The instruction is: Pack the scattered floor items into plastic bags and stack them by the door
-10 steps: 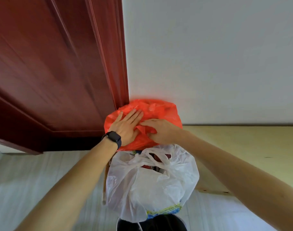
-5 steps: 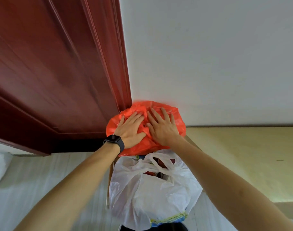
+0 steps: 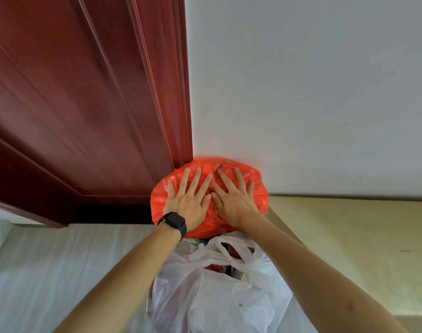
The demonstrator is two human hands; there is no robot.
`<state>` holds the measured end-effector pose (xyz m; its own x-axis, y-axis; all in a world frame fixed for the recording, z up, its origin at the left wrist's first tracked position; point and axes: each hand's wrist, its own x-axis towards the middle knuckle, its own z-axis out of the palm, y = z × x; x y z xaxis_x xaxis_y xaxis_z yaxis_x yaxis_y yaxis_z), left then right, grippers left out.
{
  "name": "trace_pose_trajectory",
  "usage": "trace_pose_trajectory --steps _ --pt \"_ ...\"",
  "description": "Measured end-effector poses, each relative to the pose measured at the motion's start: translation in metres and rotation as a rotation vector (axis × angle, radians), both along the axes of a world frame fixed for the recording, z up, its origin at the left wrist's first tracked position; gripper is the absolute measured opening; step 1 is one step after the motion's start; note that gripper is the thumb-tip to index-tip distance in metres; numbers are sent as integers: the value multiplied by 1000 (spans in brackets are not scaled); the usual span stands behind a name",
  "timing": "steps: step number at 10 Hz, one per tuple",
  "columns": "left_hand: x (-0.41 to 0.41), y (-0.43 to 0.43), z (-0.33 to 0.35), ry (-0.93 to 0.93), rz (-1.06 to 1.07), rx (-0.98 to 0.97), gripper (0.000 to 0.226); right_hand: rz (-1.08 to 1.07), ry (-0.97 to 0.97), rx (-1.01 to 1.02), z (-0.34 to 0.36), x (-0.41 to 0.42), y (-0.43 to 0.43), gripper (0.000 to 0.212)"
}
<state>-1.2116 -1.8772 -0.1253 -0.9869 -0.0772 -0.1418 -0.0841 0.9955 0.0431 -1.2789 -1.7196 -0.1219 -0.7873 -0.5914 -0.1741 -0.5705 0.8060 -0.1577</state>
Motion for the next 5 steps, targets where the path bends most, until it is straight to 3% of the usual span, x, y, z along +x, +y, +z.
trace_pose_trajectory --steps 2,4,5 --pt "-7 2 2 -126 22 17 60 -31 -65 3 9 5 -5 54" --pt "-23 9 34 -400 84 49 65 -8 -355 231 48 -5 -11 59" --pt "-43 -1 60 -295 -61 -29 52 53 -378 197 88 -14 -5 47"
